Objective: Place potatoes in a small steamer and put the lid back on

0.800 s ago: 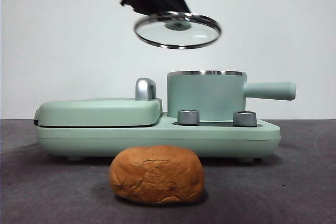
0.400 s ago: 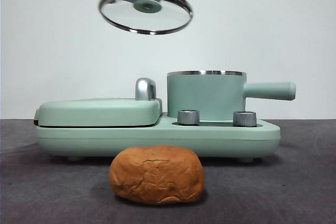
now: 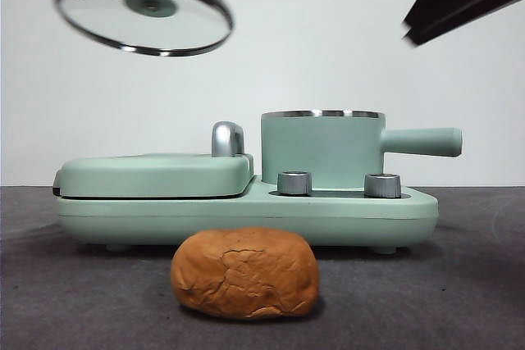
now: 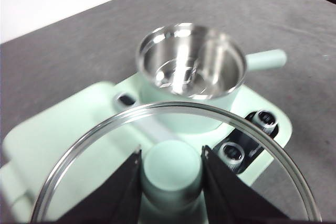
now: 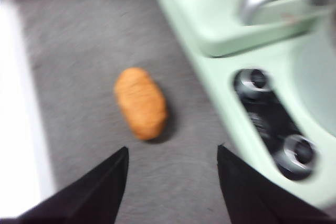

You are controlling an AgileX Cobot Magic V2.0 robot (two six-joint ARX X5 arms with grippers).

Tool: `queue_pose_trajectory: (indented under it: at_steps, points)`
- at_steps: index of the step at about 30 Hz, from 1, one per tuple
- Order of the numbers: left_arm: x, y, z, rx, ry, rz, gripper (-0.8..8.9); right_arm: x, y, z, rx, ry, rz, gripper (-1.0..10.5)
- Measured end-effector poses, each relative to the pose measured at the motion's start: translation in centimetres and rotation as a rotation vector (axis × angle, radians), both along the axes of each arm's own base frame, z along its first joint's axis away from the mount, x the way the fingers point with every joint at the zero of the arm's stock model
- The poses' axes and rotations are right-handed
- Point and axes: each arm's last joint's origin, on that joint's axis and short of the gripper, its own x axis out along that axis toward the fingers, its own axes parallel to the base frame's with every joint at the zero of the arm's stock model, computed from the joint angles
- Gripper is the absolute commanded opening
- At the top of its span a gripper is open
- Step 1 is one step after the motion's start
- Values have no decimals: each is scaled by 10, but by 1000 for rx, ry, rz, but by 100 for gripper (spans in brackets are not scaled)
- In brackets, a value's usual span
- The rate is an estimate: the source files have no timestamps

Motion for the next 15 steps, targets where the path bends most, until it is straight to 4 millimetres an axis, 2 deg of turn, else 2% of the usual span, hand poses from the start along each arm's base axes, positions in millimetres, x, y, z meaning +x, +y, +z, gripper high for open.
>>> queue_pose_trajectory:
  at_steps: [8, 15]
  points:
    - [-23, 17, 11, -19, -49, 41, 10, 8, 44, -27, -88, 38, 190, 331]
    - [-25, 18, 12, -22, -56, 43, 10, 27, 73, -55, -131, 66, 212, 332]
